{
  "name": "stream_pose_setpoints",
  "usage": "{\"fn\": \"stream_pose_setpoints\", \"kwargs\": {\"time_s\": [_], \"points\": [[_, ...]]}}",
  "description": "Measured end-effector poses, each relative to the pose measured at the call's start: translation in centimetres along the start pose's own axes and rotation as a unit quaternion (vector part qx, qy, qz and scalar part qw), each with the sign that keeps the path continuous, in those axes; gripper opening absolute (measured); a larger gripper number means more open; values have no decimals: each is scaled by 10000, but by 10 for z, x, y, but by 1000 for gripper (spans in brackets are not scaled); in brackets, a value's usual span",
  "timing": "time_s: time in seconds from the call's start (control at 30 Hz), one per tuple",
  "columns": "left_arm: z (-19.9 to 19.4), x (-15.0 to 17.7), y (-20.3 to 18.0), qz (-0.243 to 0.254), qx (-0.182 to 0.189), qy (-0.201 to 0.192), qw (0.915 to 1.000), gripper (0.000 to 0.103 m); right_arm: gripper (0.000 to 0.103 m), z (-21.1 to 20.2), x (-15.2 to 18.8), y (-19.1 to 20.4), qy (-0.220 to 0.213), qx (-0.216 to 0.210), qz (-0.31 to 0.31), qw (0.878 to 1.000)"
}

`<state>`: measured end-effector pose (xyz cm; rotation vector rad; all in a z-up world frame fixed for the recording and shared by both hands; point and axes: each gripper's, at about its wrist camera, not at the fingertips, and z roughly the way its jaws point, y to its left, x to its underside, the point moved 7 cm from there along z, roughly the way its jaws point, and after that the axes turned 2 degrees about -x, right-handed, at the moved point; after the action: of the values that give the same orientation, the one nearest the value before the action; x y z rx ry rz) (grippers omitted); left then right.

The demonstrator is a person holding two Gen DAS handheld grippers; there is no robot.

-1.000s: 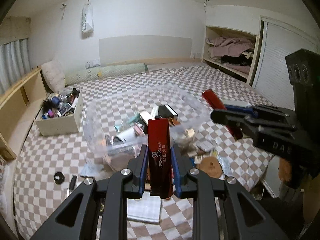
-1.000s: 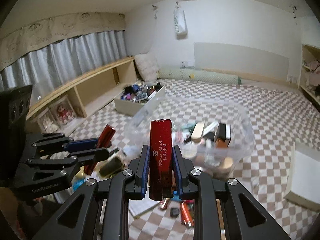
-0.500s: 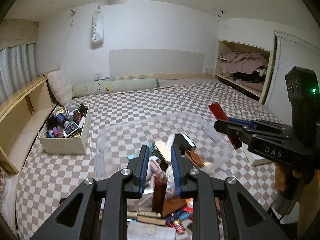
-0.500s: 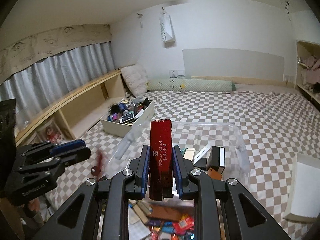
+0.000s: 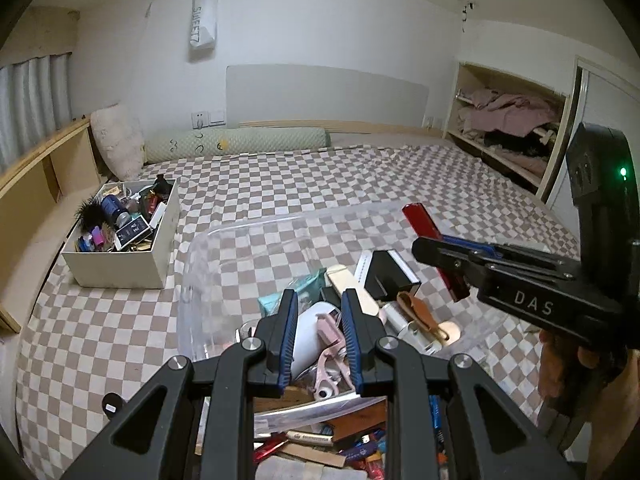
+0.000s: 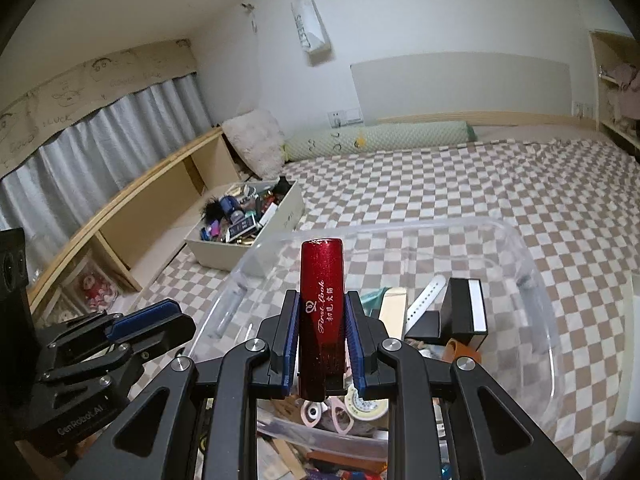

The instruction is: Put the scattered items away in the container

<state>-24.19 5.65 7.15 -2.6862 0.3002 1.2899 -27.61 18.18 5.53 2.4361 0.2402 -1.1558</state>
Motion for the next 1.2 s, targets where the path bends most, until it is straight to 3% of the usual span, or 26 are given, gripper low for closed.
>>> {"fn": "stream_pose_setpoints", "kwargs": {"time_s": [0.2, 0.43, 0.77, 0.83, 0.87, 0.9, 1.2], "points": [[-10, 25, 3, 179, 69, 235, 9995, 23, 23, -7, 9, 0, 29, 19, -89, 10000], [-14, 80, 3, 578, 125, 753, 9954, 23, 23, -14, 13, -5, 34, 34, -72, 10000], [36, 167, 12, 1021, 99, 1613, 9816, 23, 23, -29, 21, -8, 73, -143, -45, 9999], [50, 182, 15, 1119, -5, 1739, 9784, 34, 23, -29, 21, -11, 94, -186, 10, 9998], [55, 187, 18, 1124, -49, 1787, 9775, 49, 23, -29, 22, -12, 100, -189, 23, 9998], [62, 194, 21, 1118, -91, 1839, 9765, 54, 23, -28, 22, -13, 105, -182, 32, 9998], [107, 230, 38, 1187, -259, 2196, 9680, 54, 23, -29, 21, -21, 88, -220, 184, 9996]]}}
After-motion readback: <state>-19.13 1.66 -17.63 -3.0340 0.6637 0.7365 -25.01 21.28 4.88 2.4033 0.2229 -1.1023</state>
